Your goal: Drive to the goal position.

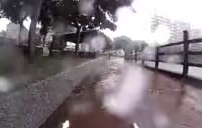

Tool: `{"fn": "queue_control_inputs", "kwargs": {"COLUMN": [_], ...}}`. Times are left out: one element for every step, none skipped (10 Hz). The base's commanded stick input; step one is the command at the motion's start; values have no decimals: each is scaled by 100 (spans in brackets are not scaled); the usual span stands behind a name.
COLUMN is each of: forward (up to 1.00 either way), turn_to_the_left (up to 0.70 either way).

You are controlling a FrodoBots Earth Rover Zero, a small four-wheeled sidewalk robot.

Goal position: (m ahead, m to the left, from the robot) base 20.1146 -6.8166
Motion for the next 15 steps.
{"fn": "queue_control_inputs", "kwargs": {"forward": [70,70,70,70,70,70,70,70,70,70,70,70,70,70,70], "turn_to_the_left": [0,0,0,0,0,0,-21,0,0,0,0,0,-3,-17,0]}}
